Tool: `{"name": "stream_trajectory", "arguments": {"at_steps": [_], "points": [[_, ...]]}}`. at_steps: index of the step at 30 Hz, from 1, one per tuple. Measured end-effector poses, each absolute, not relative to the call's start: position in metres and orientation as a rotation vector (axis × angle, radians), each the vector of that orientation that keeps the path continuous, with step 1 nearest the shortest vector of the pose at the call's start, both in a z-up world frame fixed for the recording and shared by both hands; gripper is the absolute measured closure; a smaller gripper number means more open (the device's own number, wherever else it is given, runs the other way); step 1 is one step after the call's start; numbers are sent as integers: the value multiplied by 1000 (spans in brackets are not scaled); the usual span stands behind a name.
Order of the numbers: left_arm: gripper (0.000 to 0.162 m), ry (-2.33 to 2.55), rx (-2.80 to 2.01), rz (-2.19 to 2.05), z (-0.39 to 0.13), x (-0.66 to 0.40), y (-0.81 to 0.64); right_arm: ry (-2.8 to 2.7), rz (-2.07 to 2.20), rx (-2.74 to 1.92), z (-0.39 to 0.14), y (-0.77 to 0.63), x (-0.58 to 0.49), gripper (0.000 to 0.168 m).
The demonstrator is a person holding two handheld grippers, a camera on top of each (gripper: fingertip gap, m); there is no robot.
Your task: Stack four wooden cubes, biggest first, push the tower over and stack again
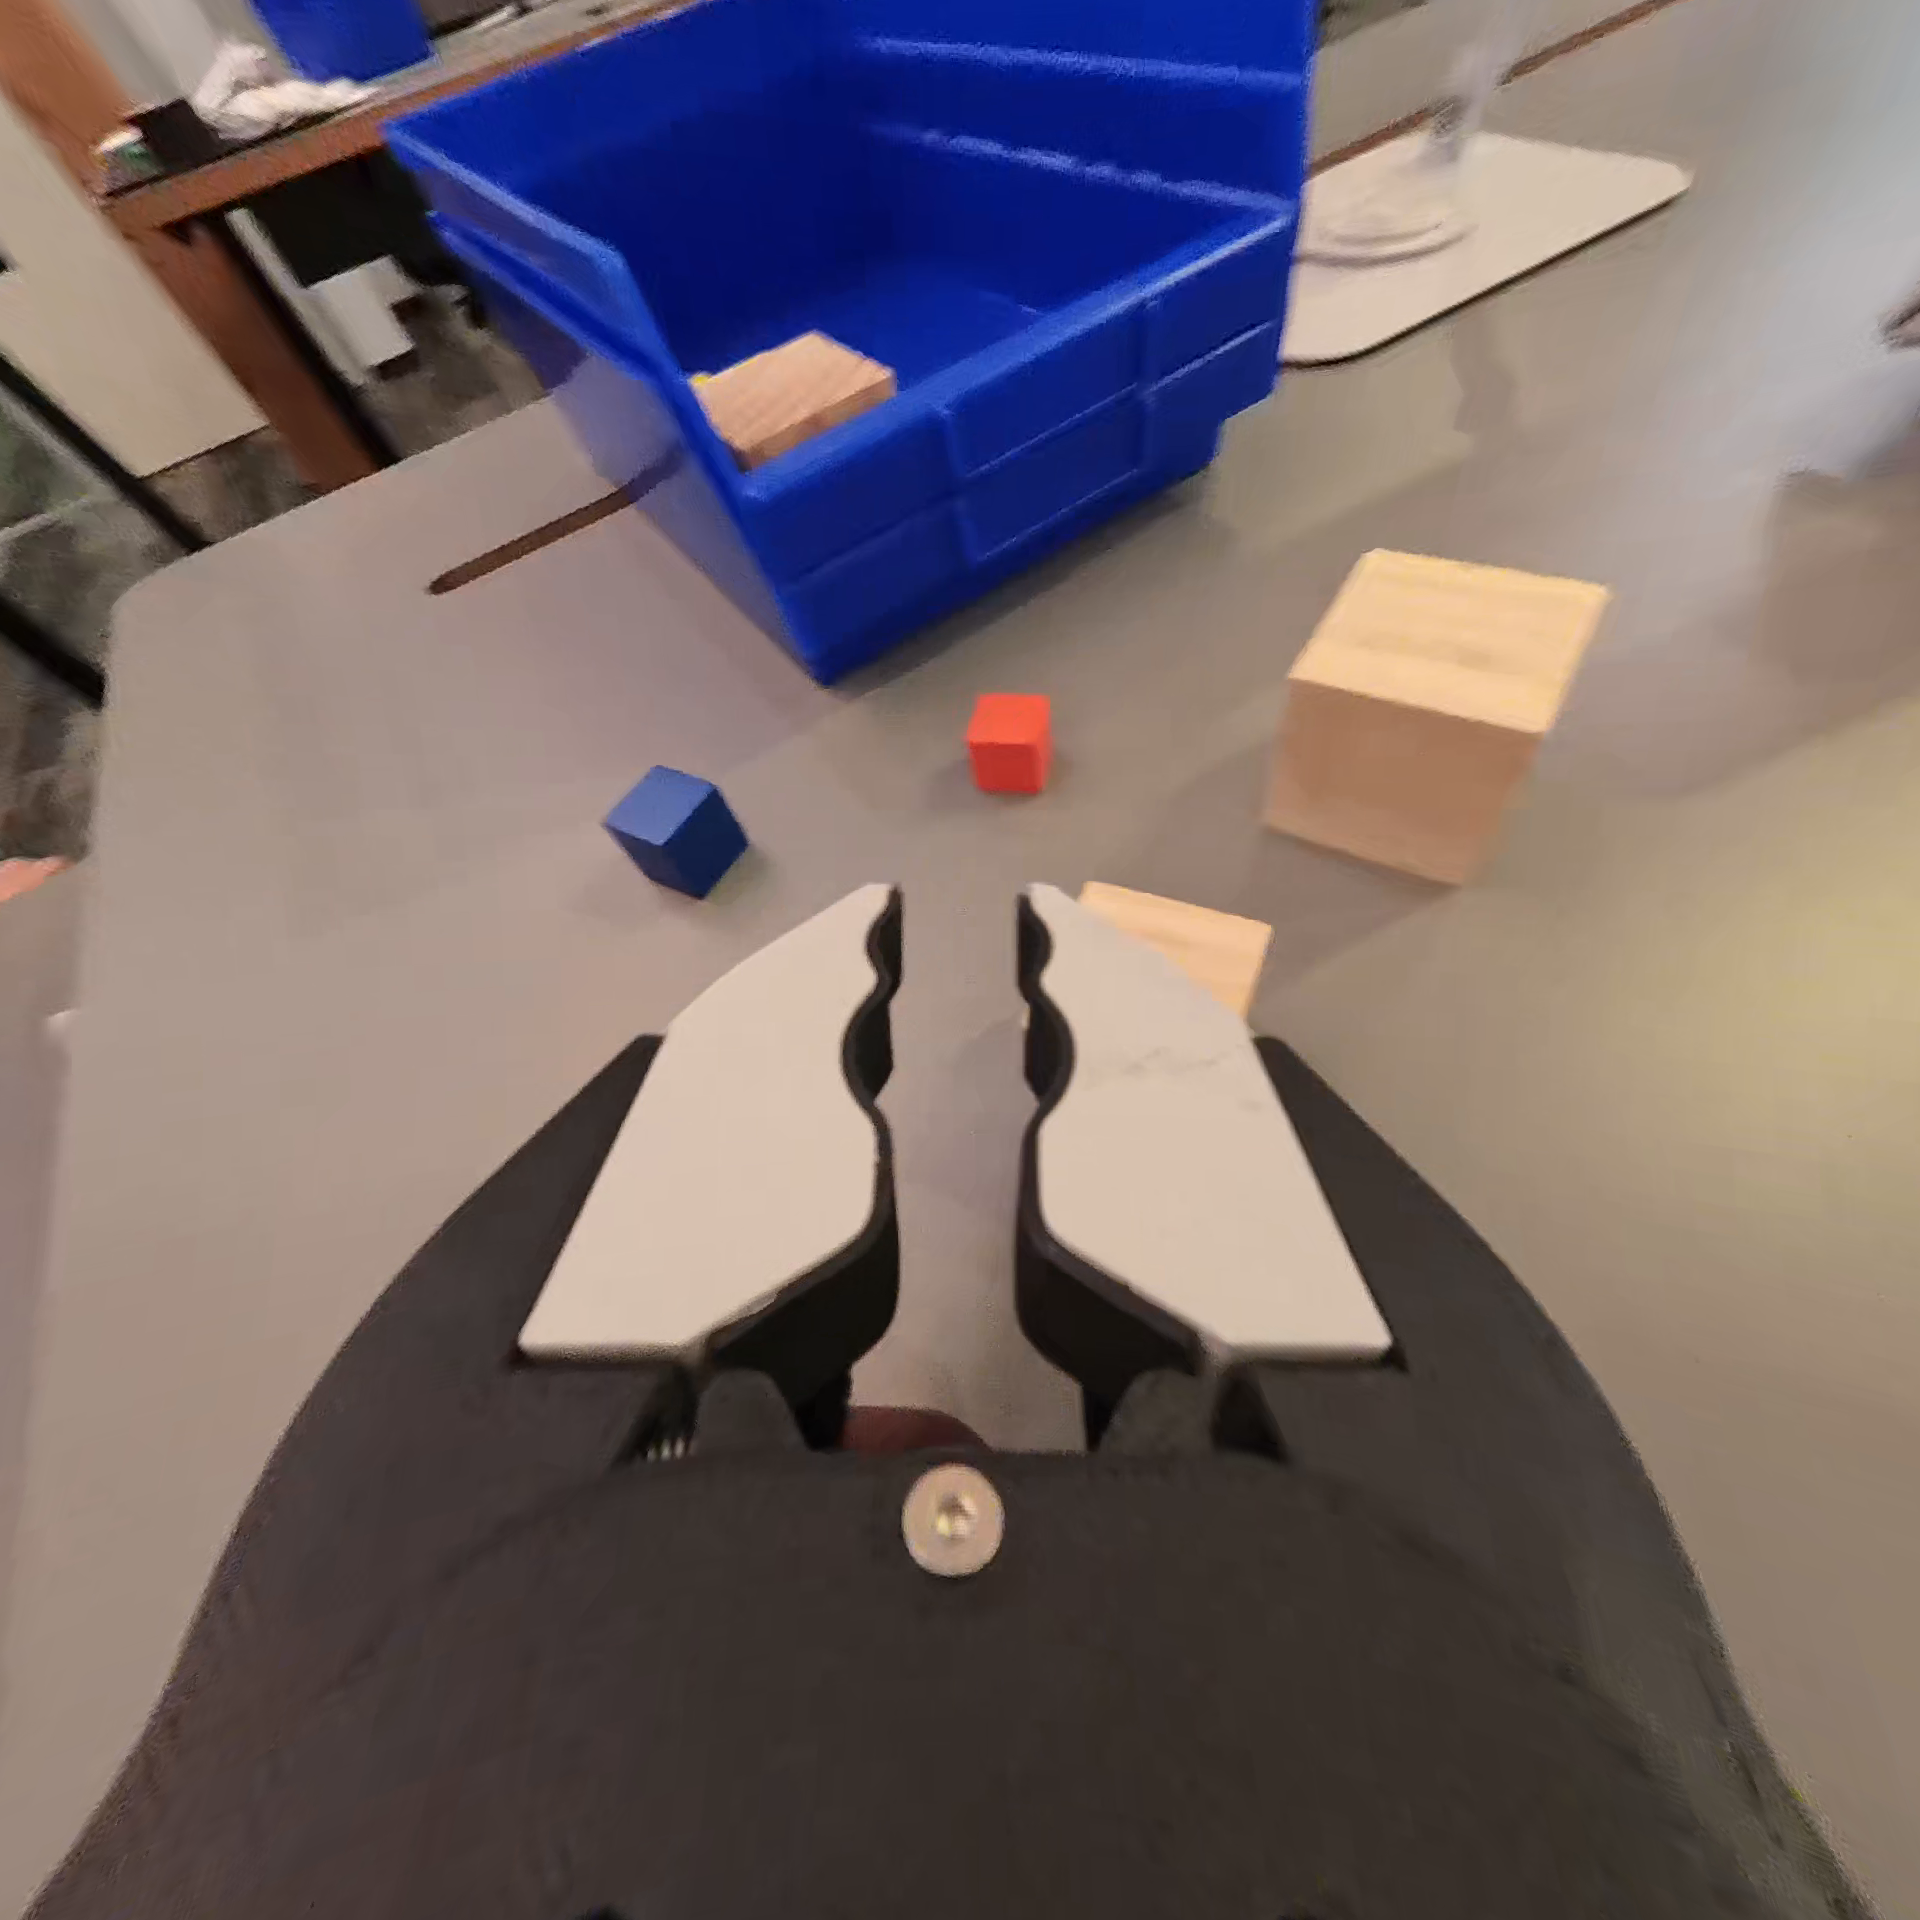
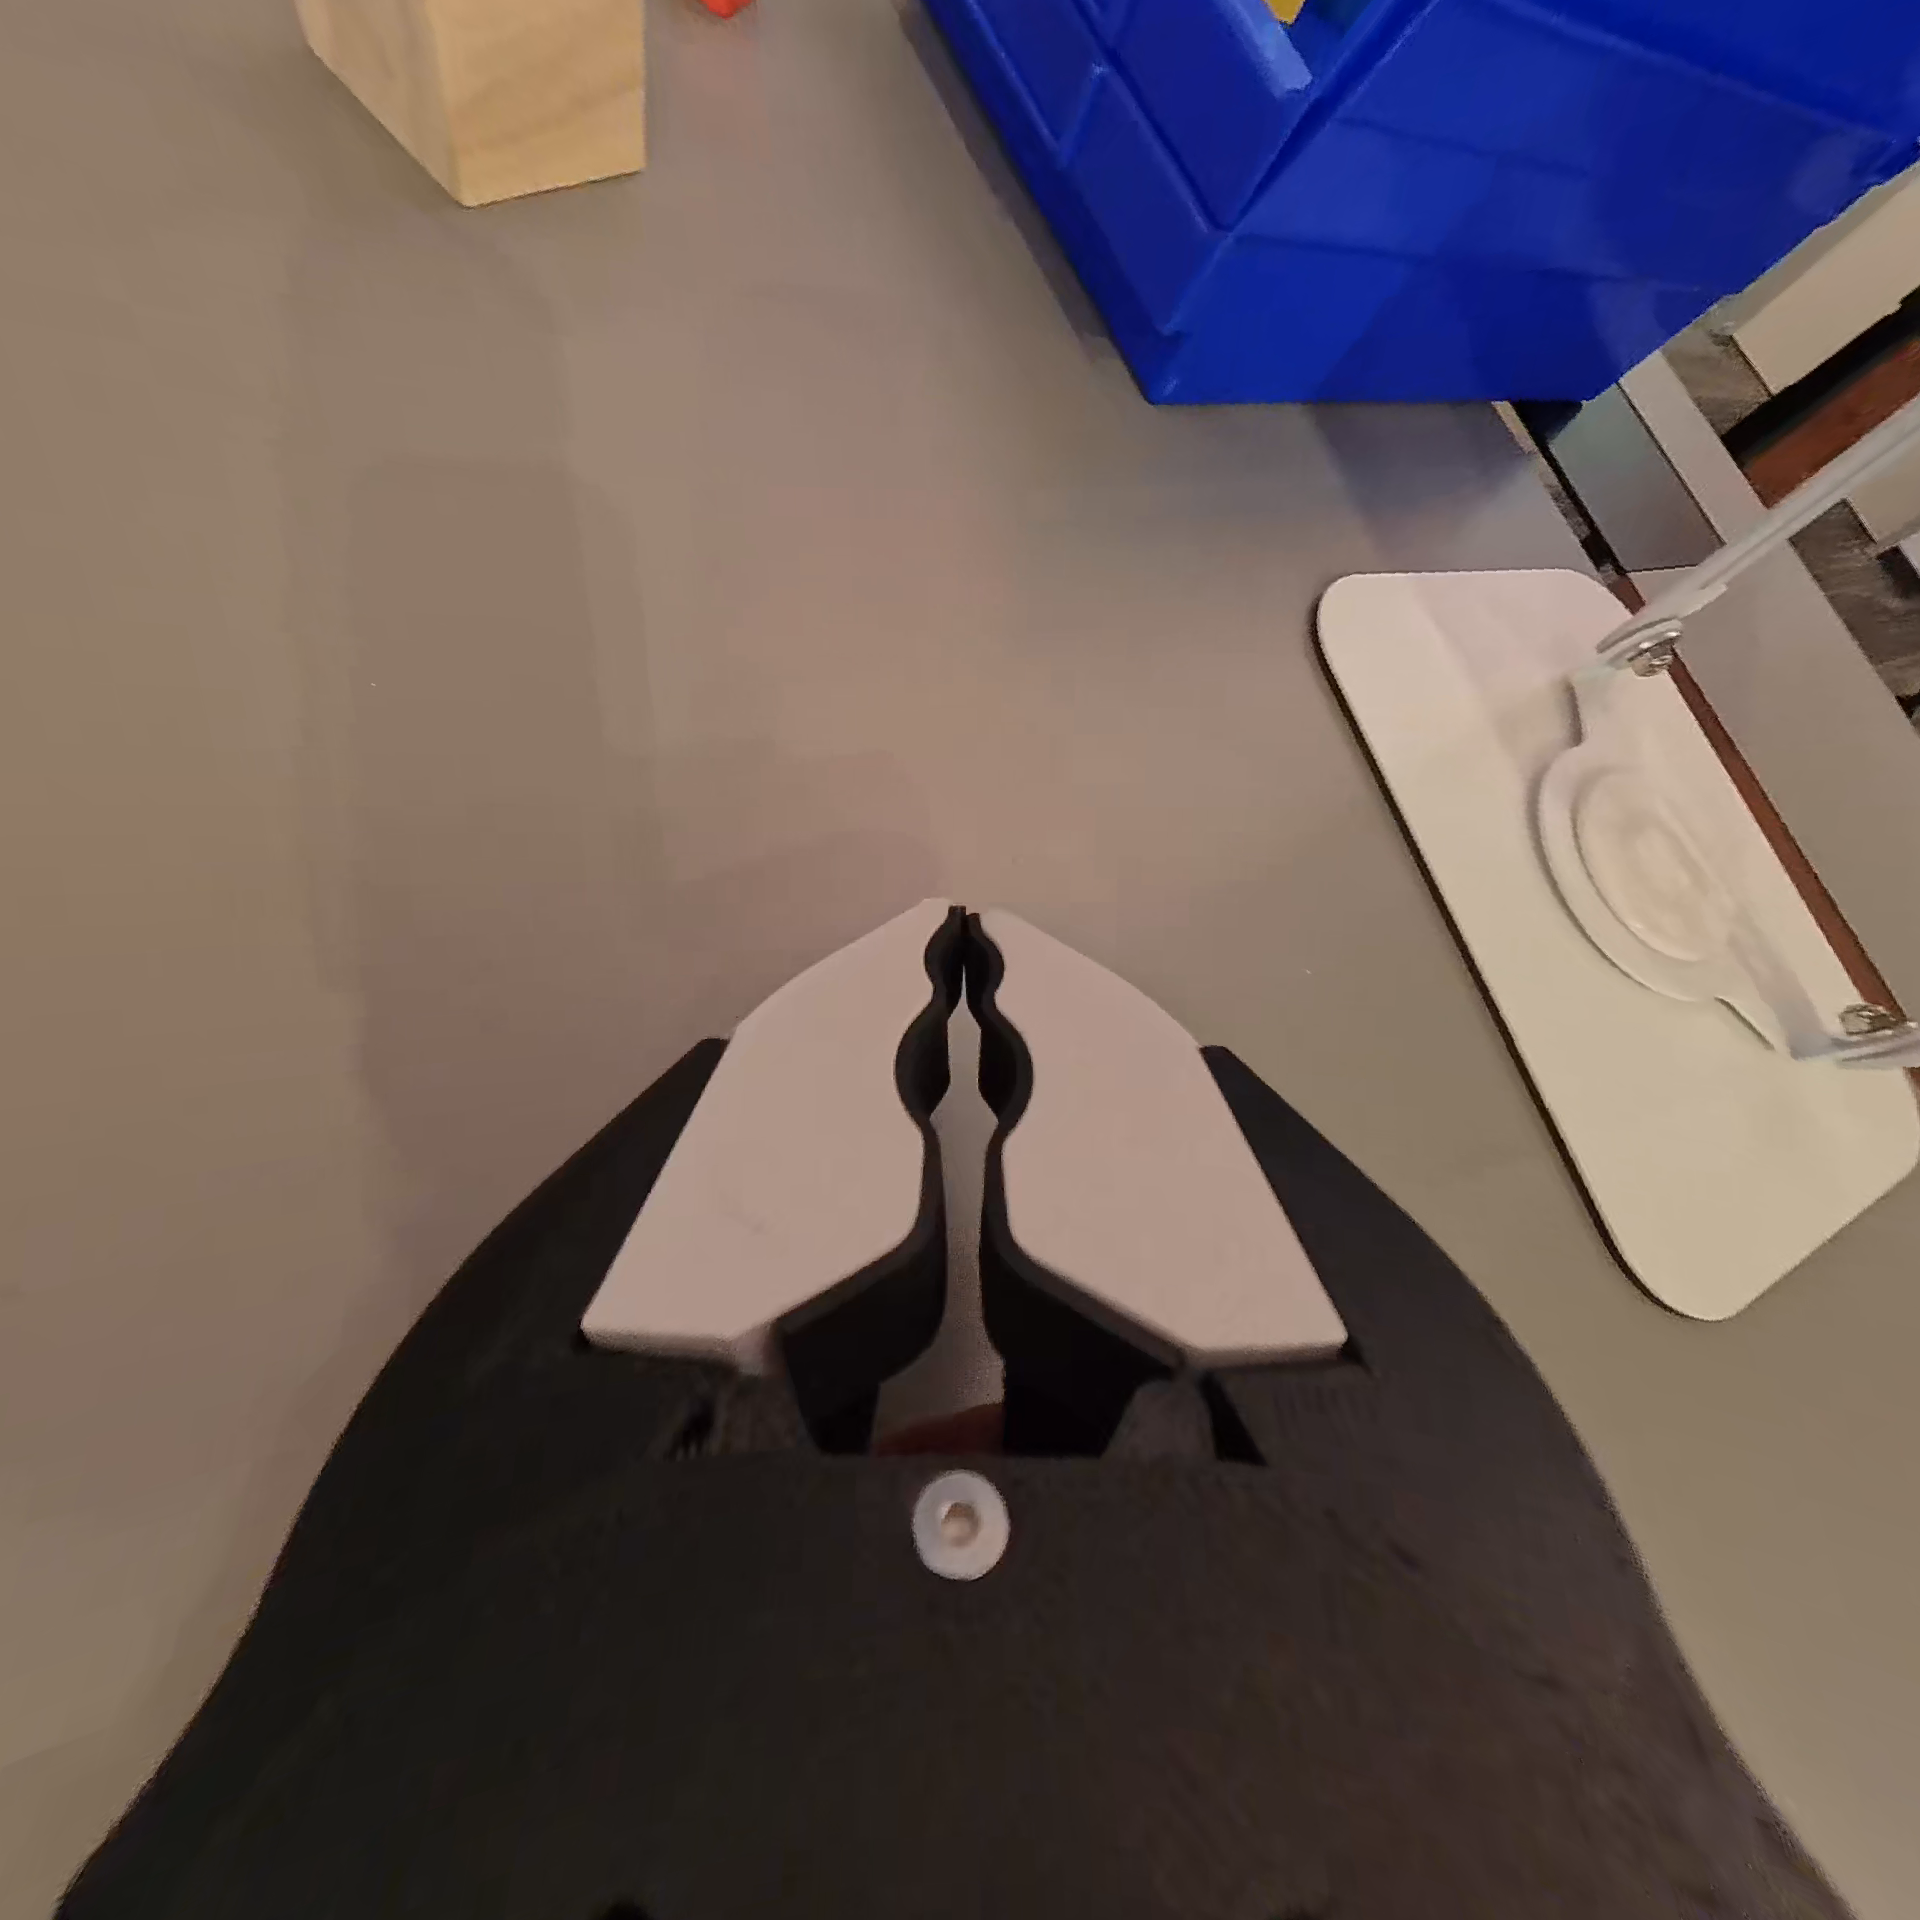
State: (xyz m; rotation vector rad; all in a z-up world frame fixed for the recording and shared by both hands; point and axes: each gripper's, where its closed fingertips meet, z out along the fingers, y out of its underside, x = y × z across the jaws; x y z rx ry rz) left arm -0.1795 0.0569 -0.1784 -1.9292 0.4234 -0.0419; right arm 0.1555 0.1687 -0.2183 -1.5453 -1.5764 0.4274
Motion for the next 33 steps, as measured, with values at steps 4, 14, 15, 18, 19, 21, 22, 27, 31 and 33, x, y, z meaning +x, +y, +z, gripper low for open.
{"name": "stream_trajectory", "arguments": {"at_steps": [4, 14, 15, 18, 19, 21, 22, 27, 31, 33], "points": [[97, 480, -1920, -127, -176, -167, 51, -1595, 454, -1541, -219, 167, 152, 168], [98, 748, -2107, -71, -204, -54, 92, -1630, 469, -1531, -221, 162, 151, 168], [99, 716, -2102, -51, -204, -51, 98, -1628, 475, -1531, -220, 162, 151, 168], [101, 688, -2146, -46, -203, -48, 101, -1618, 507, -1539, -218, 162, 151, 168], [101, 713, -2137, -45, -203, -43, 100, -1613, 519, -1542, -217, 162, 151, 168], [102, 721, -2094, -129, -202, -23, 102, -1602, 538, -1555, -216, 164, 153, 168], [102, 716, -2085, -157, -201, -13, 105, -1595, 544, -1559, -216, 167, 155, 168], [102, 855, -2018, -251, -201, 78, 118, -1538, 541, -1606, -214, 194, 173, 168], [101, 919, -1982, -269, -200, 121, 125, -1509, 522, -1634, -215, 211, 189, 168], [76, 898, -1972, -281, -191, 115, 125, -1505, 518, -1638, -215, 214, 194, 168]]}}
